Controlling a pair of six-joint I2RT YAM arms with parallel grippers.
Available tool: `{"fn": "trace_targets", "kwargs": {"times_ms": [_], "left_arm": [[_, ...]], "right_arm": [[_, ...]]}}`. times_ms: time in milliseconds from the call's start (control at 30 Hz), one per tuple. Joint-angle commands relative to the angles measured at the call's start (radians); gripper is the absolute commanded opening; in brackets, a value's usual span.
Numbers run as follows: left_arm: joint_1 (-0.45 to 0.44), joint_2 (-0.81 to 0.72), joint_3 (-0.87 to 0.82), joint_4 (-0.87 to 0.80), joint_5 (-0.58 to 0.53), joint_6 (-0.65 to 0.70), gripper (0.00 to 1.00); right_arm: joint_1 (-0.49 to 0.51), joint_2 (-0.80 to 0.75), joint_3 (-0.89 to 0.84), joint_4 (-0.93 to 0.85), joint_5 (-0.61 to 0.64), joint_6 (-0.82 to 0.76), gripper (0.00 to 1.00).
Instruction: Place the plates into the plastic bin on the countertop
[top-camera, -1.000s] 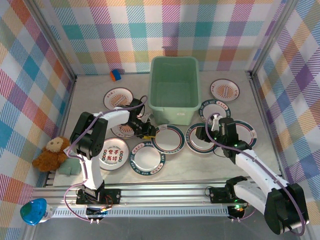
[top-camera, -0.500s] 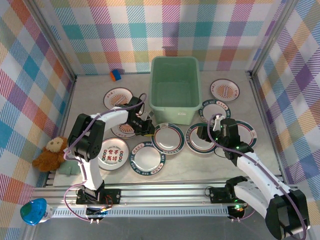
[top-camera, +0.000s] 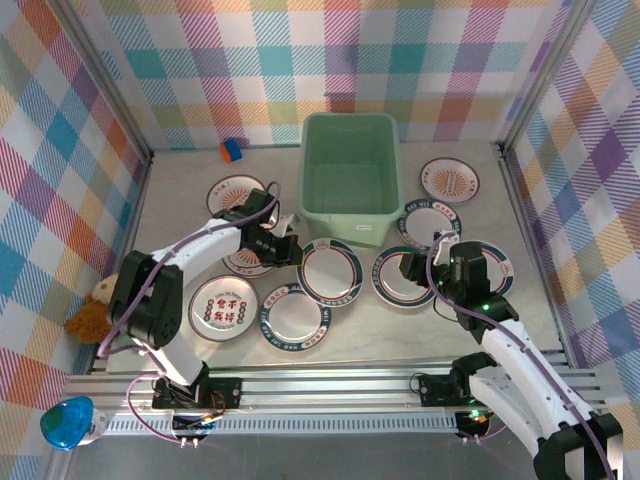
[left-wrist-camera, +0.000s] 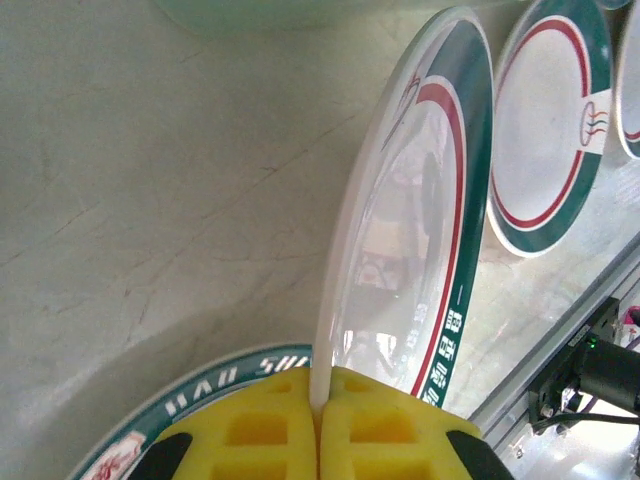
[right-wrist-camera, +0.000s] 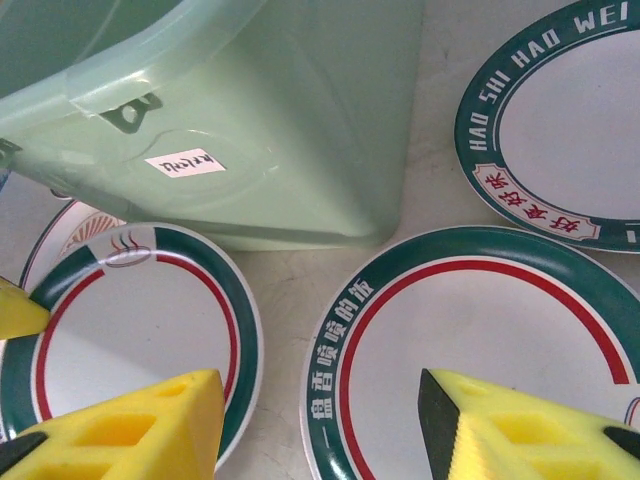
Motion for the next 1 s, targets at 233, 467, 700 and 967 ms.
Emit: {"fn": "trace_targets", "kwargs": {"times_ms": [233, 467, 700, 967], "left_arm": [[0.101, -0.265, -0.053, -0.183, -0.061, 0.07, 0.0], [0.241, -0.368, -0.031, -0.346, -0.136, 0.119, 0.0], [0.34, -0.462, 0.086, -0.392, -0.287, 0.104, 0.0], [0.348, -0.446, 0.354, -0.37, -0.368, 0.073, 0.0]], "right_arm": [[0.006, -0.032, 0.063, -0.074, -0.056, -0.003, 0.55], [0.008, 0.012, 0.105, -0.054, -0.088, 0.01, 0.54], [0.017, 0.068, 0.259, -0.121, -0.106, 0.025, 0.53], [0.034, 0.209, 0.519, -0.203, -0.195, 0.059, 0.53]]}}
